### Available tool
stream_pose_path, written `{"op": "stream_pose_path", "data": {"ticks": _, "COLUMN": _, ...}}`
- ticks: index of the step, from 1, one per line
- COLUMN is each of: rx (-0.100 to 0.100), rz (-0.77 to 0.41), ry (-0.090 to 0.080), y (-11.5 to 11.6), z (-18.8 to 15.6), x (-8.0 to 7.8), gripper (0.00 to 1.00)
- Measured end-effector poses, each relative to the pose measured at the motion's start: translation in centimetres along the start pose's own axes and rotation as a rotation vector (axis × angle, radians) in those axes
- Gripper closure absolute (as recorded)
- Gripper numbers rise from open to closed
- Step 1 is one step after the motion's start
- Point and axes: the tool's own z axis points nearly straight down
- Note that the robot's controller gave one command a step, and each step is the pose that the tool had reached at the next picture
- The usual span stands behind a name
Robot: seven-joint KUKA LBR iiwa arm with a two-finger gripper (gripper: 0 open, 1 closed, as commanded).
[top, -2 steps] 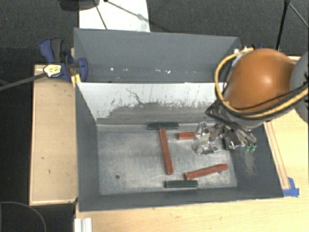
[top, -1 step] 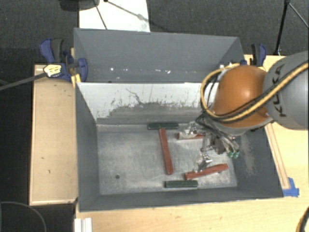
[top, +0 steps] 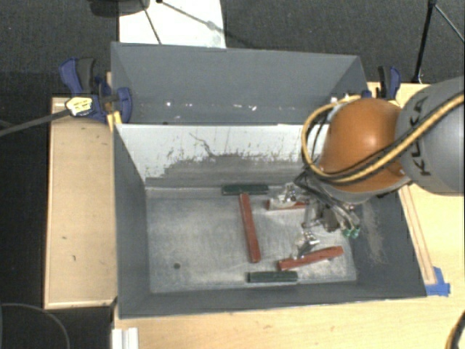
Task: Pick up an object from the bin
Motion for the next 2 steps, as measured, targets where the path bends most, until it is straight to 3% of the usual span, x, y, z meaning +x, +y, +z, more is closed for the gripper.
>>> {"op": "stream_pose_path", "data": {"ticks": 1, "rx": 0.003, "rz": -0.173, "ry": -0.002, "y": -3.03, "z": 7.74, "x": 4.12, "gripper": 1.0}}
{"op": "stream_pose_path", "data": {"ticks": 2, "rx": 0.003, "rz": -0.173, "ry": -0.002, "y": -3.03, "z": 7.74, "x": 4.12, "gripper": 1.0}}
